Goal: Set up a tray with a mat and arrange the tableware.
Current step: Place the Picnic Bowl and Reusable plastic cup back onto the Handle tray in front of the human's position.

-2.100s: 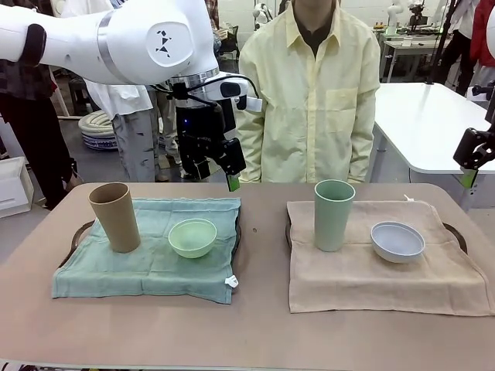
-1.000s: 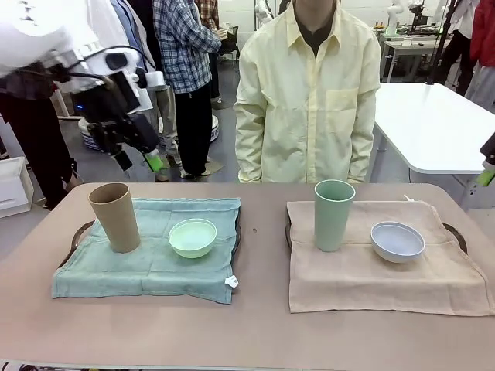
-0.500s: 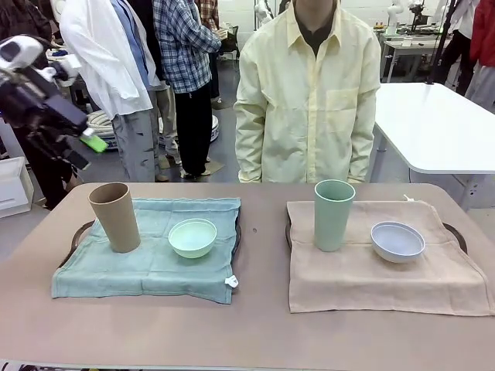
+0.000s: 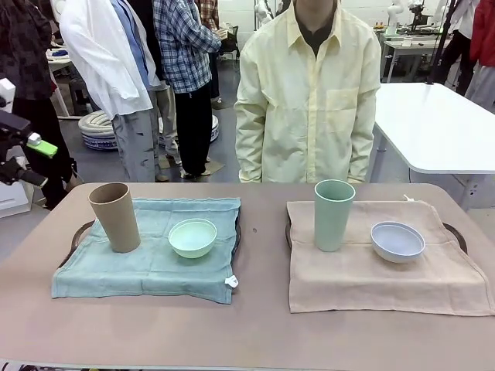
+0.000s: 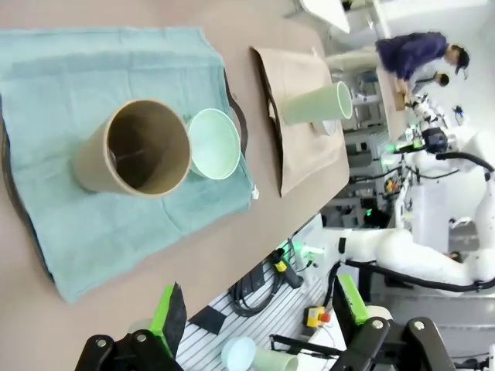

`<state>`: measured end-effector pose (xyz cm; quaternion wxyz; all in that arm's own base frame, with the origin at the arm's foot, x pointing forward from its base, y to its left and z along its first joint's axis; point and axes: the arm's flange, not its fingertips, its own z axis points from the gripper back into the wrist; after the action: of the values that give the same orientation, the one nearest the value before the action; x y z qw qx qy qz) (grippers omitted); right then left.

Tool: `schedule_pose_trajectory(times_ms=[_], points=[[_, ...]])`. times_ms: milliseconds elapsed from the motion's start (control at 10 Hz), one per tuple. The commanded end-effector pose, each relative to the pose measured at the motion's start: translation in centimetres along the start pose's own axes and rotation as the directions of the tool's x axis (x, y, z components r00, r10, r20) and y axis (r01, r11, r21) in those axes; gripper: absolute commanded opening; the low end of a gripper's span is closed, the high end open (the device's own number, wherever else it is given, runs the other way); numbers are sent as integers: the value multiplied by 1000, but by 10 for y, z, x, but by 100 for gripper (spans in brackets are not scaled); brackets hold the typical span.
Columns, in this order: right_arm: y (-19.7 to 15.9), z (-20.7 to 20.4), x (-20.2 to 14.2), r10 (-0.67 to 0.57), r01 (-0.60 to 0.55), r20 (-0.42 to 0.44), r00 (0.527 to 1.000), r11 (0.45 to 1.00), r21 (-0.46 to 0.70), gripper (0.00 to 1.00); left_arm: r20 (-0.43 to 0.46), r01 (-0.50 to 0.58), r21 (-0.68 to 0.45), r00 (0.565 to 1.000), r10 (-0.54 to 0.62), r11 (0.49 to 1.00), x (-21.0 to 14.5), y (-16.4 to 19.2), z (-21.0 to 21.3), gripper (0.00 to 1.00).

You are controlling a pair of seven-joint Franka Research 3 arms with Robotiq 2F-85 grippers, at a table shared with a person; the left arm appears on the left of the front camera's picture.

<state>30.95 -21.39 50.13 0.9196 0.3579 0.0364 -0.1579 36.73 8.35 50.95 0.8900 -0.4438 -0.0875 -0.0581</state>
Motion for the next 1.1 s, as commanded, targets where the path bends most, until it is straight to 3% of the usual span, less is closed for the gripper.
schedule_pose_trajectory(times_ms=[0,300,500,1000], points=[[-4,13,7,22,-25,34,999,996,85,100,65,-33,-66,997,37,997,-20,13,9,100],[-19,22,11,-9,3,42,999,991,137,100,143,-47,-130,988,65,990,-38,29,33,100],[-22,17,15,-17,13,26,1000,989,150,100,144,-35,-141,988,56,989,-37,28,37,100],[-16,3,27,-22,20,12,1000,992,124,100,41,11,-81,999,-8,997,-22,22,29,100]])
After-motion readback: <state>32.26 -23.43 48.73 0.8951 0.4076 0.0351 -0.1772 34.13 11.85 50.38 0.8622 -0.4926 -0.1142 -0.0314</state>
